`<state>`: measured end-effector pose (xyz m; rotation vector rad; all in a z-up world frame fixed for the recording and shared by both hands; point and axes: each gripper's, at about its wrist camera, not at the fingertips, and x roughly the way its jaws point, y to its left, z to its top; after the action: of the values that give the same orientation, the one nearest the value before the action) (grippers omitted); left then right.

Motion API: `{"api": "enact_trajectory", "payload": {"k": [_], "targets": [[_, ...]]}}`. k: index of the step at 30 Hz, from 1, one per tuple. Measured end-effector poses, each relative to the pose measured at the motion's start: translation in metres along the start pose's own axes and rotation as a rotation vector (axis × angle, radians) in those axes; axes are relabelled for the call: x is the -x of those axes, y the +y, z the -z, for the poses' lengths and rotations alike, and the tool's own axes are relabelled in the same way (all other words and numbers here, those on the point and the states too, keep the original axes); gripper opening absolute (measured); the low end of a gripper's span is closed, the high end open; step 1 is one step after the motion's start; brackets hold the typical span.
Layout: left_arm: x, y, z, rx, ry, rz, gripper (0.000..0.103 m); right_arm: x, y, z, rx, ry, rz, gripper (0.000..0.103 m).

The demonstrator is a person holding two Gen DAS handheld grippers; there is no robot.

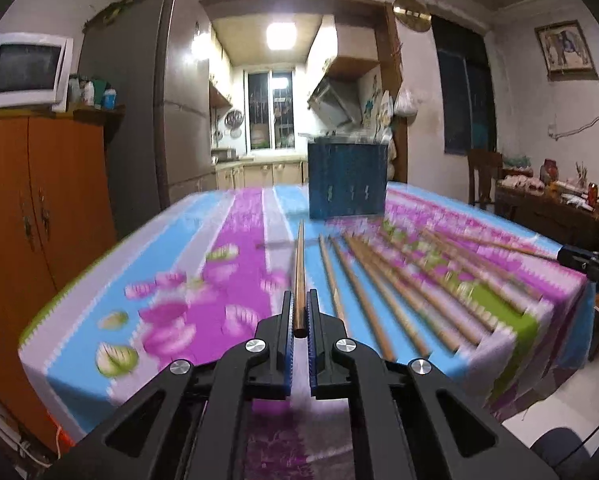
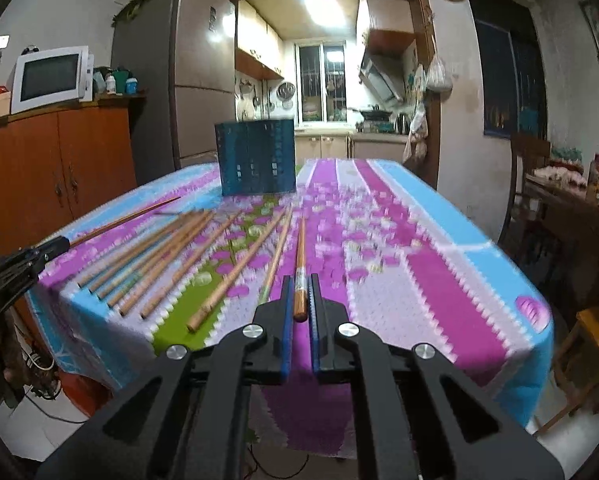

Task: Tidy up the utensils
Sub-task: 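Lift the chopstick with the left tool and carry it over the holder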

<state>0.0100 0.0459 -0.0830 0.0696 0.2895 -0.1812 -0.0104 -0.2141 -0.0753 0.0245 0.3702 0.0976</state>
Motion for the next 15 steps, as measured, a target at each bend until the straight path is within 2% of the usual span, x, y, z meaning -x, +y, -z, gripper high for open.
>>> {"api": "enact_trajectory", "payload": {"k": [9,15], "targets": [[0.021,-0.006,-0.059,-0.018,-0.107,0.04,0.007,0.025,0.005,-0.054,0.072,-0.12,-0.016,0.005],[0.024,-0.008,-0.081,-0.027,-0.132,0.054,0.007,0.021,0.006,-0.077,0.1,-0.14,-0.032,0.005]]}}
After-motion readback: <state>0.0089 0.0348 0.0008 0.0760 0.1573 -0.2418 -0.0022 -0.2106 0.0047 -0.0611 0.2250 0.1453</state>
